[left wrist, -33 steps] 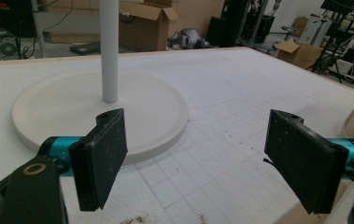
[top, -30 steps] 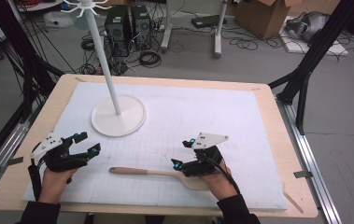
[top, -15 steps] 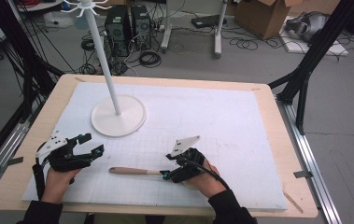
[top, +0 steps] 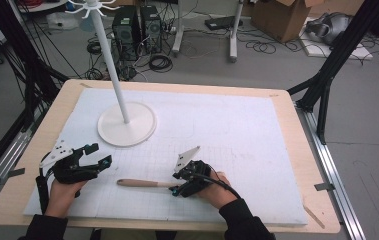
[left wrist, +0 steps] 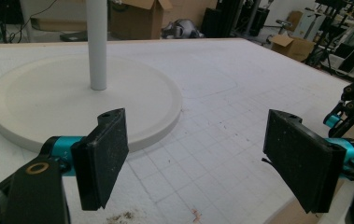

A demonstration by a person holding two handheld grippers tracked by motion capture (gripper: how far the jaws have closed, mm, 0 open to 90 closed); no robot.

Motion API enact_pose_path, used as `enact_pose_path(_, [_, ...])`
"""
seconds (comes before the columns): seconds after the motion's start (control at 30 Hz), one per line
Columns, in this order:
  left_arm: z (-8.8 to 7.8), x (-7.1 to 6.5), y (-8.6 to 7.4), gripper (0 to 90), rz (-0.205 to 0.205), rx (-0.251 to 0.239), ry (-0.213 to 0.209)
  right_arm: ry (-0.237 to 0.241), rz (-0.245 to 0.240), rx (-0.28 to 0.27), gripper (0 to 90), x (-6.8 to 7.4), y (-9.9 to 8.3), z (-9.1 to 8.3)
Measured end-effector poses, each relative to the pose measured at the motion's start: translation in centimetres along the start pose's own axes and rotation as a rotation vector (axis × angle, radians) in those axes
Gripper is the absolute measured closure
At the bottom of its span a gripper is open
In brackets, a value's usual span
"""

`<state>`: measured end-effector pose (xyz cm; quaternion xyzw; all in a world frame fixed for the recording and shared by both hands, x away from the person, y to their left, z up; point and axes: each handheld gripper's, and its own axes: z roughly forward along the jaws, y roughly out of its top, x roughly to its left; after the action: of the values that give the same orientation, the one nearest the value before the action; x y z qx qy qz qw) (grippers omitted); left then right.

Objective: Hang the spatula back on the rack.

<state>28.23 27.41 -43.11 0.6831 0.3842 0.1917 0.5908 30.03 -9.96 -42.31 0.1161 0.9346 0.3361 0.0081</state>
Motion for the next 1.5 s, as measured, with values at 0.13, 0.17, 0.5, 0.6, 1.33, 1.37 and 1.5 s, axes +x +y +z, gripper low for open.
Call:
enact_pose_path(0.13, [0.0,0.1,-0.1,22.5,0.002,0.006,-0.002,0.020,-0.023,0.033,56.9,0.0,0.1,0.5])
enact_pose_path(0.17, [0.0,0.0,-0.1,22.5,0.000,0.006,-0.004,0.023,-0.028,0.038,58.1,0.0,0.1,0.6])
enact_pose_path(0.5, [0.1,0.0,-0.1,23.0,-0.004,0.008,-0.006,0.028,-0.085,0.096,75.4,-0.1,0.6,0.8])
enact_pose_path(0.6, [0.1,-0.1,-0.1,23.6,-0.006,0.010,-0.012,0.020,-0.106,0.105,76.5,0.1,0.7,0.8])
enact_pose_path(1.33, [1.0,-2.8,3.5,32.6,-0.069,-0.054,-0.113,-0.183,-0.019,-0.169,78.2,0.1,0.4,-4.7])
enact_pose_path(1.37, [1.2,-2.9,3.7,32.6,-0.063,-0.051,-0.123,-0.202,-0.003,-0.187,78.2,0.1,0.4,-4.9])
enact_pose_path(1.5, [2.5,-4.0,5.4,32.3,-0.042,-0.032,-0.143,-0.244,0.014,-0.238,78.2,-0.1,0.5,-5.6])
